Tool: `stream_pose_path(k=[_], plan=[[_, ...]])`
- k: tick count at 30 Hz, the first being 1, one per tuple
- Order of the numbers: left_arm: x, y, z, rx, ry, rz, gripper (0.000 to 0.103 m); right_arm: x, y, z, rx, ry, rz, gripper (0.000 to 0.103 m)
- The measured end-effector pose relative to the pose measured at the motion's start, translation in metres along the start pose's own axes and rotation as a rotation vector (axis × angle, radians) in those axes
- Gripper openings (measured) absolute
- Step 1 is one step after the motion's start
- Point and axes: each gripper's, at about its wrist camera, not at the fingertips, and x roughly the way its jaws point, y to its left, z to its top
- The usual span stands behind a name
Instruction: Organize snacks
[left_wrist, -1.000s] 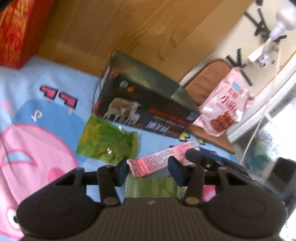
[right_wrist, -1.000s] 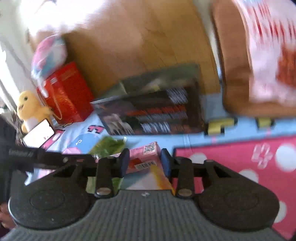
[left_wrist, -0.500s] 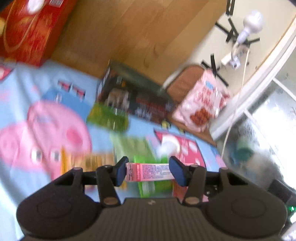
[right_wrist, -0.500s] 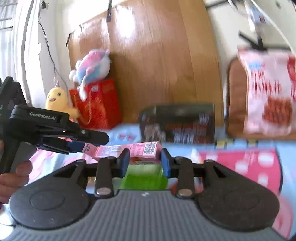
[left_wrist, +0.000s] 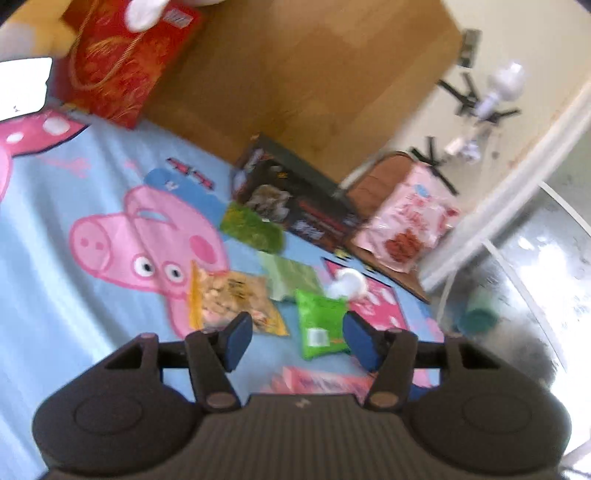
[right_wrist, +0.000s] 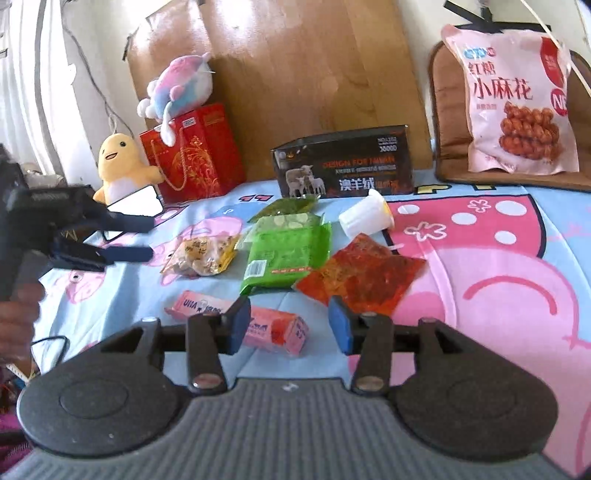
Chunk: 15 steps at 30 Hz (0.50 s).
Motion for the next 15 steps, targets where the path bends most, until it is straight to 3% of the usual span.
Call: stream_pose_path(k=[3,5,9,15], plan=[[0.001,-0.017,-0.012,0.094,0.034,-0.034,0.055,0.002,0.004,-0.003,-0.028,0.013,0.011,0.05],[0.009,-0.026,-0.023,0.142,0.08,-0.012,0.055,0.003,0.009,-0.006,-0.053,0.021,0.007,0.05],[0.023,-0.02,-0.037,0.122,0.157,0.039,0.055,0.002,0.013,-0.007,-0.065,0.032,-0.002,0.05],[0.033,-0.006,-0.038,0.089,0.156,0.079,0.055,0.003,0.011,-0.012,-0.046,0.049,-0.009,0.05]])
